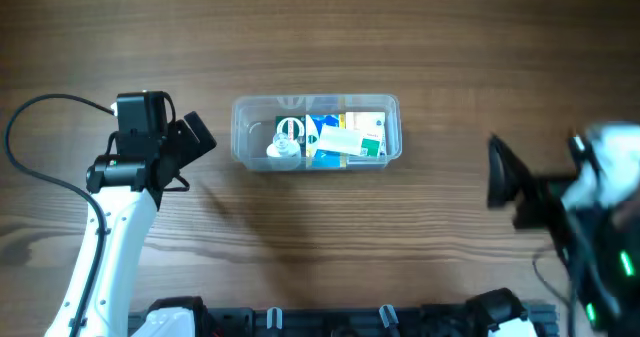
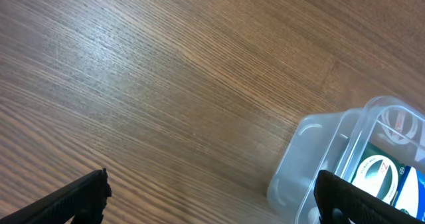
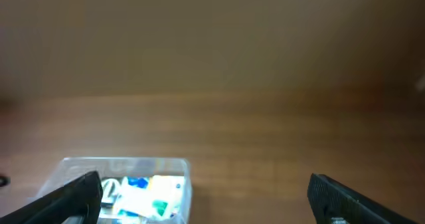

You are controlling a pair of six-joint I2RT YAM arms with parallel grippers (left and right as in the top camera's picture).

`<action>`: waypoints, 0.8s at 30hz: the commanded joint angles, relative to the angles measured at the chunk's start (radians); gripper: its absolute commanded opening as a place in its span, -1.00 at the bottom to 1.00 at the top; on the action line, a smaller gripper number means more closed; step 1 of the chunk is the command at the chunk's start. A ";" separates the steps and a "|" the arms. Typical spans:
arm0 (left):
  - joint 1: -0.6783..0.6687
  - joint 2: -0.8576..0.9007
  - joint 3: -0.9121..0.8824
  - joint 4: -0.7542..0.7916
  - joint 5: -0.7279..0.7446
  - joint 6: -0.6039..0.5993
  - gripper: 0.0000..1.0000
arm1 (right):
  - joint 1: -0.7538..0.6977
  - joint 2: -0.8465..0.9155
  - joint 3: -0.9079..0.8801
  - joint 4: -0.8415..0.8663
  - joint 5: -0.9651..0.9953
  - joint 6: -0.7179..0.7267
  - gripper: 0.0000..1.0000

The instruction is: Pack container

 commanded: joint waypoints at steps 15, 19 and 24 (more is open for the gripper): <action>0.005 -0.011 0.000 0.000 -0.010 0.005 1.00 | -0.052 -0.590 -0.857 0.705 -0.054 0.235 1.00; 0.005 -0.011 0.000 0.000 -0.010 0.005 0.99 | -0.052 -0.590 -1.020 0.947 -0.088 0.240 1.00; 0.005 -0.011 0.000 0.000 -0.010 0.005 1.00 | -0.052 -0.590 -1.159 1.172 -0.098 0.221 1.00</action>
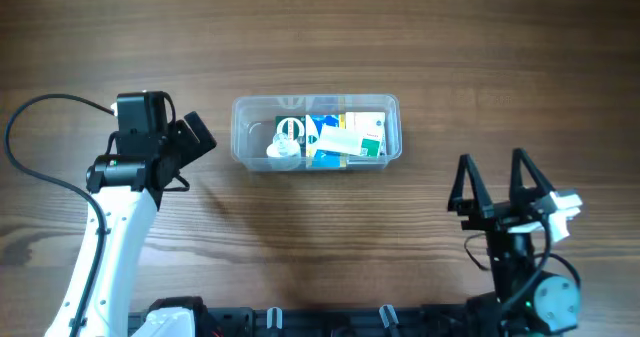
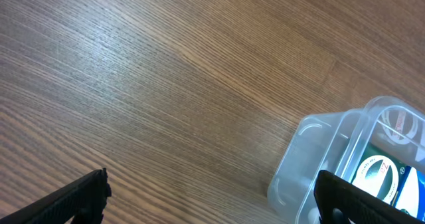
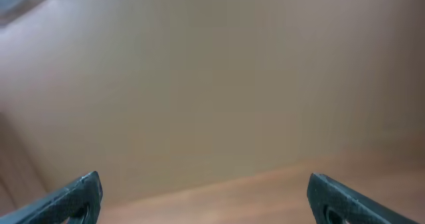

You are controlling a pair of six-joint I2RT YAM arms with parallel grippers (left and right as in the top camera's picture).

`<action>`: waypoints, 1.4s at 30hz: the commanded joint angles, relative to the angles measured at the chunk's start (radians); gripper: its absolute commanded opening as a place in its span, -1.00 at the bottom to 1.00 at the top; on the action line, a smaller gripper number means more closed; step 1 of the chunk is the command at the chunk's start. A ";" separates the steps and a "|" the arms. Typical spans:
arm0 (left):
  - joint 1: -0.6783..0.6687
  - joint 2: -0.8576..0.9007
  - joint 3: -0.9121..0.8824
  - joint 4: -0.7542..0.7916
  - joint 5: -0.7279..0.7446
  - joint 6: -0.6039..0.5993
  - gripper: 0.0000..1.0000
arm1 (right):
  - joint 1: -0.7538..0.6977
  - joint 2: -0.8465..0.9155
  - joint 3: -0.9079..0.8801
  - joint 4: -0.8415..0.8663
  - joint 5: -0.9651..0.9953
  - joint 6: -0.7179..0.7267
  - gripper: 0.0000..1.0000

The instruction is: Pack container

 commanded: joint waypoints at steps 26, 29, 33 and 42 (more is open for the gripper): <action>0.005 -0.011 0.000 0.001 -0.010 0.005 0.99 | -0.120 -0.016 -0.147 -0.148 -0.129 -0.344 0.99; 0.005 -0.011 0.000 0.001 -0.010 0.005 1.00 | -0.120 -0.016 -0.147 -0.149 -0.129 -0.345 1.00; 0.005 -0.011 0.000 0.001 -0.010 0.005 1.00 | -0.119 -0.013 -0.147 -0.149 -0.129 -0.345 0.99; 0.005 -0.011 0.000 0.001 -0.010 0.005 0.99 | -0.119 -0.013 -0.147 -0.149 -0.129 -0.345 1.00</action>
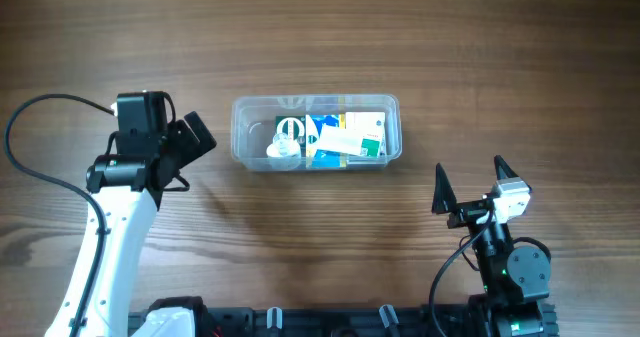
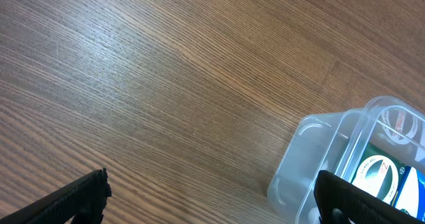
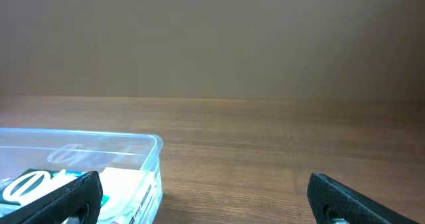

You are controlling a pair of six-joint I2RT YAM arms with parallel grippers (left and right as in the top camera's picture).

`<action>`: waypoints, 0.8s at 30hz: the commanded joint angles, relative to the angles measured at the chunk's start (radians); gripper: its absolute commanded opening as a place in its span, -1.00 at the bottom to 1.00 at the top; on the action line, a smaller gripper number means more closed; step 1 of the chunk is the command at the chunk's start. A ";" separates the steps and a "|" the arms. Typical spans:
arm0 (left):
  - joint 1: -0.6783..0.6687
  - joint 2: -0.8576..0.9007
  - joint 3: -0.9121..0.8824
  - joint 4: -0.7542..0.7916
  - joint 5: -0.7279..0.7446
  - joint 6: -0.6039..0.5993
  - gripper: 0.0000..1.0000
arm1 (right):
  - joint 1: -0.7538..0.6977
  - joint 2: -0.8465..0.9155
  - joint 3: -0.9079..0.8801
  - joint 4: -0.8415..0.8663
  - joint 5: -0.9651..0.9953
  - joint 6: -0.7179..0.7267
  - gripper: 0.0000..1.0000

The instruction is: Pack container

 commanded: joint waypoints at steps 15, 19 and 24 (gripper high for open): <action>0.005 -0.295 -0.074 -0.012 -0.010 0.005 0.99 | -0.007 -0.008 -0.002 0.002 -0.019 -0.013 0.99; 0.005 -0.562 -0.217 -0.014 -0.004 0.004 0.99 | -0.007 -0.008 -0.002 0.002 -0.019 -0.013 0.99; 0.005 -0.936 -0.443 0.009 0.010 0.005 0.99 | -0.007 -0.008 -0.002 0.002 -0.019 -0.013 1.00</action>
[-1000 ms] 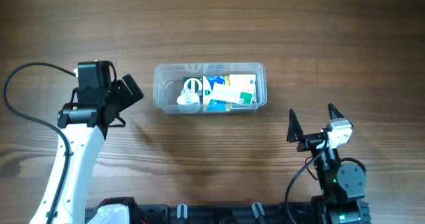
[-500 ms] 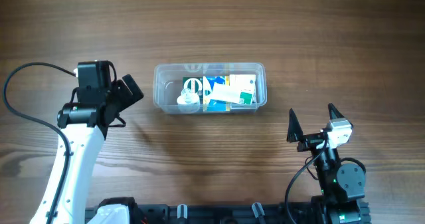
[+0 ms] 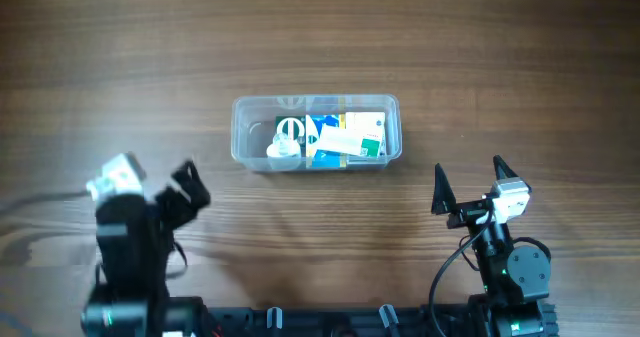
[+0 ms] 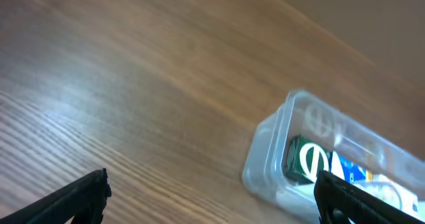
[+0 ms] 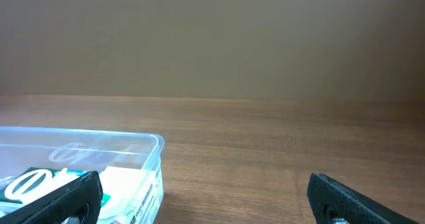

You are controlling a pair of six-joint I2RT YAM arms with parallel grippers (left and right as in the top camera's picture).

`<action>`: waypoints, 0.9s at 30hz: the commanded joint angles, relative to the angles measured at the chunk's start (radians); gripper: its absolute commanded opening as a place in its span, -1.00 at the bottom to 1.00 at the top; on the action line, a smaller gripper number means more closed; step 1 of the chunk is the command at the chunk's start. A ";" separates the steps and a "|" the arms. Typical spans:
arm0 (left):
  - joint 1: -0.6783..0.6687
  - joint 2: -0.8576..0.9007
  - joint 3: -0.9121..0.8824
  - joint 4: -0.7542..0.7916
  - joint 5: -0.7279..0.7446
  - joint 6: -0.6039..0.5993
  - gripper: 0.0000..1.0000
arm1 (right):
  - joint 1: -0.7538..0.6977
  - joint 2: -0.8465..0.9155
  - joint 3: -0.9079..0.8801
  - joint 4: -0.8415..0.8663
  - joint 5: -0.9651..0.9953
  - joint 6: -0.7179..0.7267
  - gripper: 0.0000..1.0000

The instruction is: Pack container

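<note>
A clear plastic container [image 3: 316, 132] stands at the table's middle, holding green, white and blue packets [image 3: 345, 137] and a small white round piece [image 3: 283, 152]. My left gripper [image 3: 188, 189] is open and empty at the near left, well short of the container's left end [image 4: 265, 167]; in the left wrist view the left gripper [image 4: 209, 187] frames bare wood. My right gripper [image 3: 468, 175] is open and empty at the near right, facing the container's right end [image 5: 156, 164]; in the right wrist view the right gripper [image 5: 202, 191] holds nothing.
The wooden table [image 3: 320, 37] stretches all round the container. A black rail [image 3: 330, 319] runs along the near edge between the two arm bases. A plain wall [image 5: 212, 38] rises behind the table's far edge.
My left arm has moved from beside the container's left end back to the near left edge of the table, still open. The right arm and the container have not moved.
My left gripper stood open beside the container's left end while the right arm was at the far right, blurred. Then the right arm was at the near right edge, its camera facing the wall, then lowered facing the container. Now the left arm is drawn back too.
</note>
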 commanded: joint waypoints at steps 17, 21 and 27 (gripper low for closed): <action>-0.004 -0.499 -0.524 0.658 0.170 0.018 0.99 | -0.006 -0.008 -0.002 0.003 -0.013 -0.010 0.99; -0.047 -0.499 -0.548 0.650 0.146 0.036 1.00 | -0.006 -0.008 -0.002 0.003 -0.013 -0.010 0.99; -0.045 -0.499 -0.574 0.613 0.113 0.081 1.00 | -0.006 -0.008 -0.002 0.003 -0.013 -0.010 1.00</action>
